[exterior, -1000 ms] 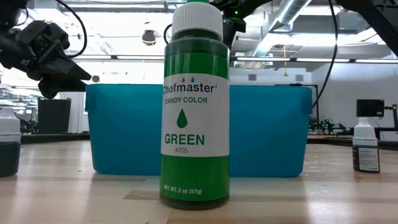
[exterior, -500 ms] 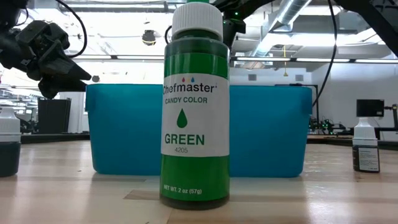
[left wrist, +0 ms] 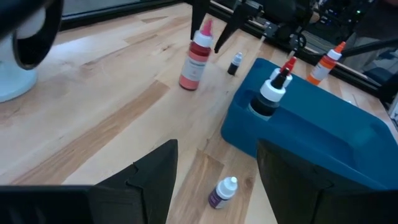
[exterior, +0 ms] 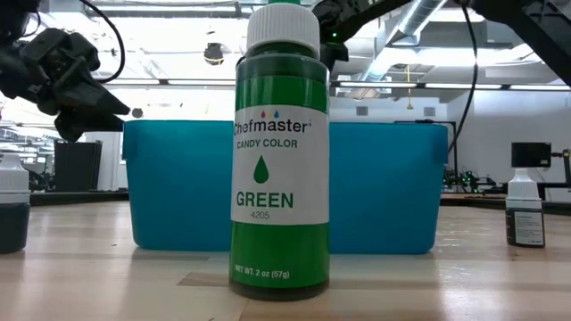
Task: Pick & Place food coloring
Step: Put the large pink food coloring bottle into the blue bin
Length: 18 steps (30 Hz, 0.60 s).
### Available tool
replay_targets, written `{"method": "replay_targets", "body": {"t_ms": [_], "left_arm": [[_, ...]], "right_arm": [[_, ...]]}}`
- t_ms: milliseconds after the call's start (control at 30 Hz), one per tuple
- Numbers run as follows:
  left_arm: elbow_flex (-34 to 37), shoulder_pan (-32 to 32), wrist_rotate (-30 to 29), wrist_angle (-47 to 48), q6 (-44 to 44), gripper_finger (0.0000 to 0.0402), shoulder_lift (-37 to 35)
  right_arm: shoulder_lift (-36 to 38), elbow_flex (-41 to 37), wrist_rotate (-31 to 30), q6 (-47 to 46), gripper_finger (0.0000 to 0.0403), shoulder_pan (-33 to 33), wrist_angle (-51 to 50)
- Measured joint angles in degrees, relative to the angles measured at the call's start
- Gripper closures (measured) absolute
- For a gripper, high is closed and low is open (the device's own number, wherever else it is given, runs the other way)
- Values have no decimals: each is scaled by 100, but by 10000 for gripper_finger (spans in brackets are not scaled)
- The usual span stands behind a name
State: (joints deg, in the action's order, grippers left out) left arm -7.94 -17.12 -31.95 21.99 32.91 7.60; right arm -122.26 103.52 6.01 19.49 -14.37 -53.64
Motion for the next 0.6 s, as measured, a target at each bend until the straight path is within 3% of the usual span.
{"method": "replay_targets", "body": {"t_ms": [600], "left_arm": [[0, 2, 16, 1, 17, 193, -1]], "right_arm": [[0, 0, 10, 0, 243, 24, 183]]}}
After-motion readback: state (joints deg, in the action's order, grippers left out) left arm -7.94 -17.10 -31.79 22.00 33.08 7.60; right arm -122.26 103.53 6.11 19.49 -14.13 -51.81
